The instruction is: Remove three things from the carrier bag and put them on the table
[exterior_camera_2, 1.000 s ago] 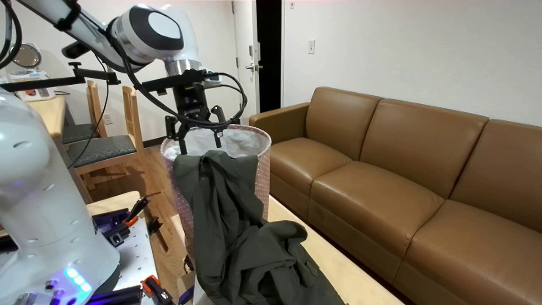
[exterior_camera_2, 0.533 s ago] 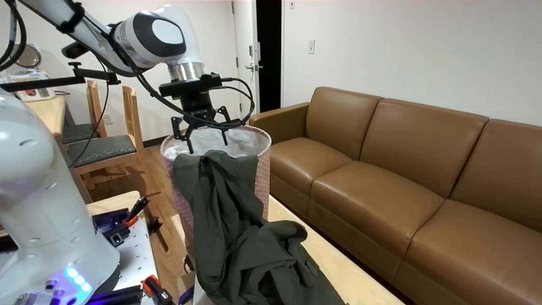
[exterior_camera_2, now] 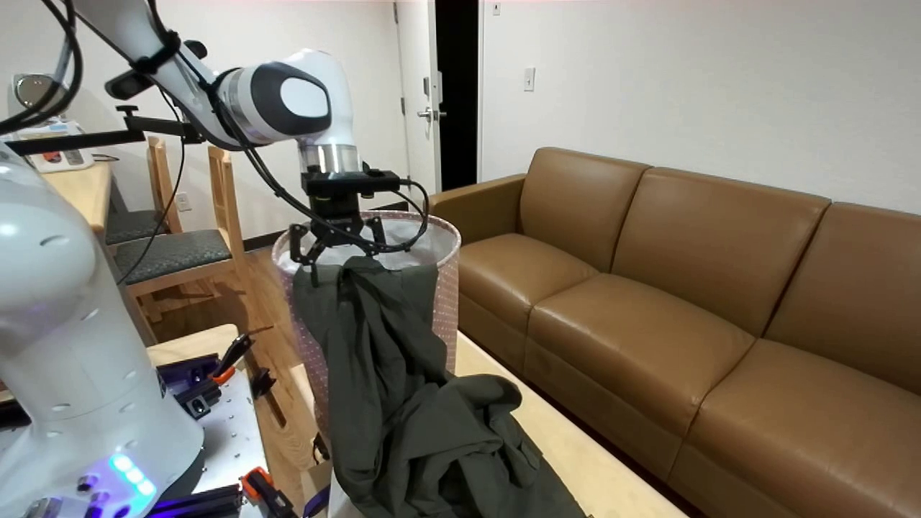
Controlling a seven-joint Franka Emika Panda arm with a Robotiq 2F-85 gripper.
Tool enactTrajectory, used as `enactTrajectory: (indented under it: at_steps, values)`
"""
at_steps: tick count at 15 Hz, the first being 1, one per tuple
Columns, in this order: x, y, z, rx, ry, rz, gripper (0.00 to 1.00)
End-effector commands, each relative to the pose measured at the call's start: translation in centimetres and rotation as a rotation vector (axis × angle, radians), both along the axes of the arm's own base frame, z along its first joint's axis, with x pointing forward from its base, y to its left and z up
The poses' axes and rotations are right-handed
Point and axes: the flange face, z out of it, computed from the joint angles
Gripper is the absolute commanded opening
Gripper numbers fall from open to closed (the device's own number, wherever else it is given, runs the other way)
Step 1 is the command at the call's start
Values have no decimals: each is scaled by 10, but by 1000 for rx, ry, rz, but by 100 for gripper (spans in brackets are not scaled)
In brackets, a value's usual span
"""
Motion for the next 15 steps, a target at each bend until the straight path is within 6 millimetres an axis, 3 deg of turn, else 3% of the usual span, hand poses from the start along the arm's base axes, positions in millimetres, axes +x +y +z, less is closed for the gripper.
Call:
enactTrajectory:
  at_steps: [1, 6, 11, 15]
  values:
    - [3, -1, -17, 17, 101, 75, 74]
    - [5, -1, -16, 9, 108, 95, 39]
    - [4, 4, -4, -22, 83, 100, 10]
    - [1, 8, 17, -58, 39, 104, 2]
